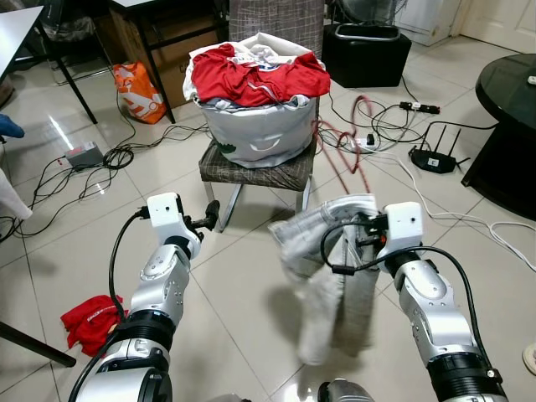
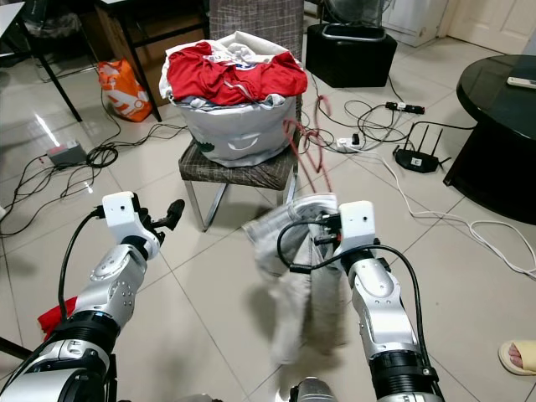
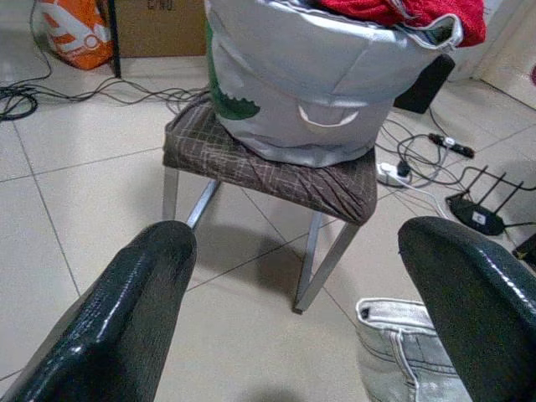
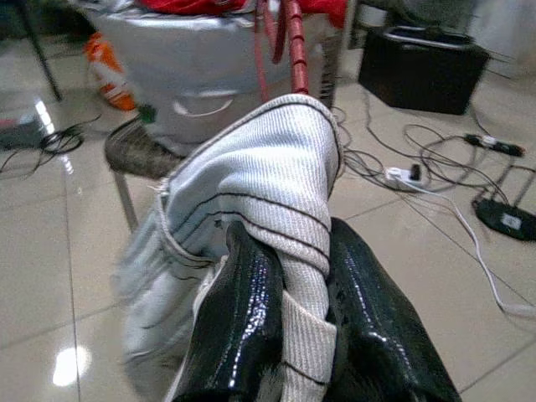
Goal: Hang hanger
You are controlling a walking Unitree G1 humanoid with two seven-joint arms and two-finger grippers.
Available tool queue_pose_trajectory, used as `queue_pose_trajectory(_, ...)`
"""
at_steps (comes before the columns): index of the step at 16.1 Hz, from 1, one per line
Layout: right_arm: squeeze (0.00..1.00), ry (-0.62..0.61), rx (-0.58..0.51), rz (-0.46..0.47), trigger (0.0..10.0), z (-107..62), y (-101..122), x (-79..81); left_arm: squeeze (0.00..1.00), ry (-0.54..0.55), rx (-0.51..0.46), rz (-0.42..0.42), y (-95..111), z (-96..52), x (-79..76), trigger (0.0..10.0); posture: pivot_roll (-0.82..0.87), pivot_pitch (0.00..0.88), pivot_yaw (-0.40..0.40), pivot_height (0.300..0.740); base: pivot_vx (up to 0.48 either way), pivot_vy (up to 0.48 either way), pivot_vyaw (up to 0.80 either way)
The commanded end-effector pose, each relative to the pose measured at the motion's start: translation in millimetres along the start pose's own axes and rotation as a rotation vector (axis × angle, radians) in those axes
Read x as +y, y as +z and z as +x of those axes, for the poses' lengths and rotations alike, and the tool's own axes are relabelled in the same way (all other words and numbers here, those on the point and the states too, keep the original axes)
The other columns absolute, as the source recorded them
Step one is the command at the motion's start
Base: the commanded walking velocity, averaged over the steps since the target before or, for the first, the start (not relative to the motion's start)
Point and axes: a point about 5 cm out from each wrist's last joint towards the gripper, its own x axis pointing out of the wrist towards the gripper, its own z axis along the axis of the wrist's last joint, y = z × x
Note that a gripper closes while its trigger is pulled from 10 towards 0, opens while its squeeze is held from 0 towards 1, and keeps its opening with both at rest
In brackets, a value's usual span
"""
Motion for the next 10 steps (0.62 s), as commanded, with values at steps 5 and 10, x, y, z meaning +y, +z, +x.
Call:
queue_pose_trajectory(5,0.0,0.384,-0.011,-0.249,10.0,-3.1,36.2,-14.6,0.0,-0.025,-0.005,0.072,8.9,1.9,7.5,10.0,-0.19,0.0,0.114,0.74,0.0,0.0,0.0)
queue_pose_trajectory(10,0.0,0.656,0.112,-0.368,10.0,-25.9,45.5,-30.9,0.0,-0.026,-0.05,0.177,27.9,6.0,18.9,10.0,-0.2,0.0,0.12,0.74,0.0,0.0,0.0)
